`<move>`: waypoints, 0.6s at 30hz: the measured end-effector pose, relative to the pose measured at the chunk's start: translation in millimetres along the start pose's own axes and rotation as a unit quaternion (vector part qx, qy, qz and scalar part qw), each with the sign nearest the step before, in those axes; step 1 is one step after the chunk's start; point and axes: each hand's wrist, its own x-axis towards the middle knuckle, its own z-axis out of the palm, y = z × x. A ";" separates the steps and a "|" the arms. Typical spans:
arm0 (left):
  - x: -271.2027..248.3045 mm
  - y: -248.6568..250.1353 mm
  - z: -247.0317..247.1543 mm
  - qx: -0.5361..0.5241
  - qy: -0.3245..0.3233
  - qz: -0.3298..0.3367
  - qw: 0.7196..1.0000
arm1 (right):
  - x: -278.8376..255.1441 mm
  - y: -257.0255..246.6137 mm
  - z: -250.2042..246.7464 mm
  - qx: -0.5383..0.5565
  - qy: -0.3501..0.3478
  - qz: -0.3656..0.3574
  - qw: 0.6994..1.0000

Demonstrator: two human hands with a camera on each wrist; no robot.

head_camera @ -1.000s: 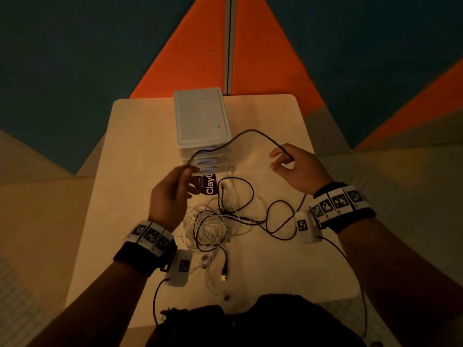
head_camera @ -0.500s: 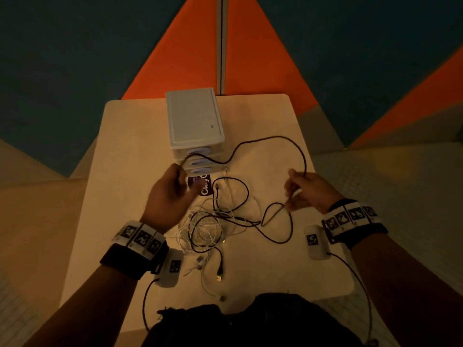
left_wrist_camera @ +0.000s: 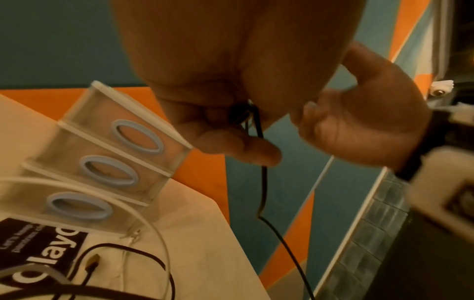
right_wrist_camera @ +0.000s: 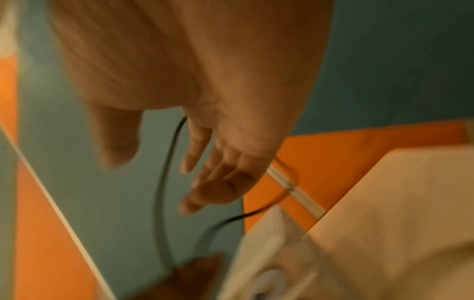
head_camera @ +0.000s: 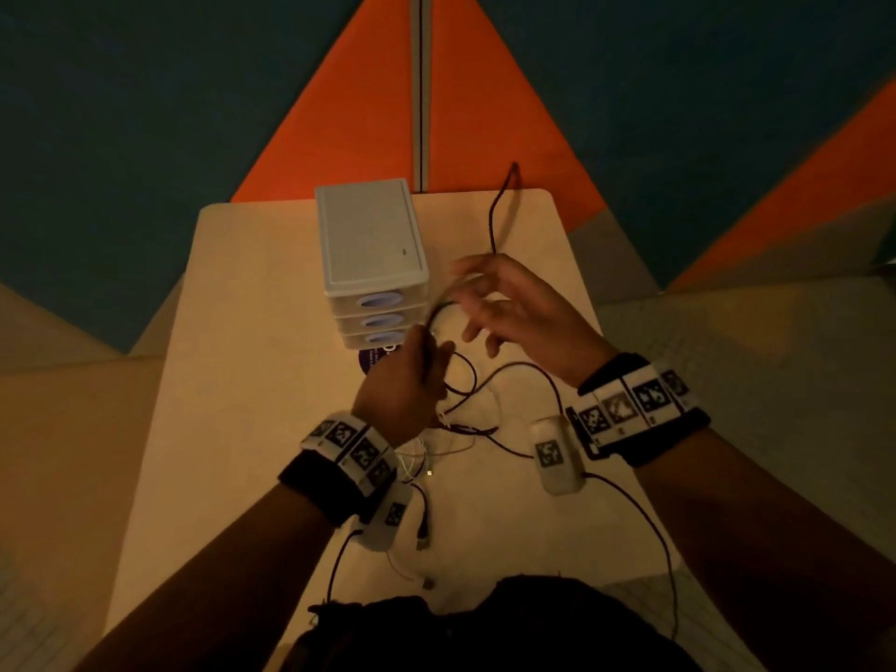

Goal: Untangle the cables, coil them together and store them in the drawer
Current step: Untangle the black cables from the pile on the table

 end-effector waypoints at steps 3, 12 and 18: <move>2.5 -12.5 -15.3 -0.092 0.063 -0.040 0.993 | -12.7 30.7 -8.1 -0.147 0.069 -0.013 0.987; -9.9 -23.2 -52.9 -0.226 0.114 -0.012 0.967 | -32.4 170.0 -9.5 -0.221 0.117 0.256 0.934; -22.2 -28.9 -60.8 -0.198 0.125 0.020 0.972 | -12.1 165.6 -6.0 -0.149 0.129 0.215 0.957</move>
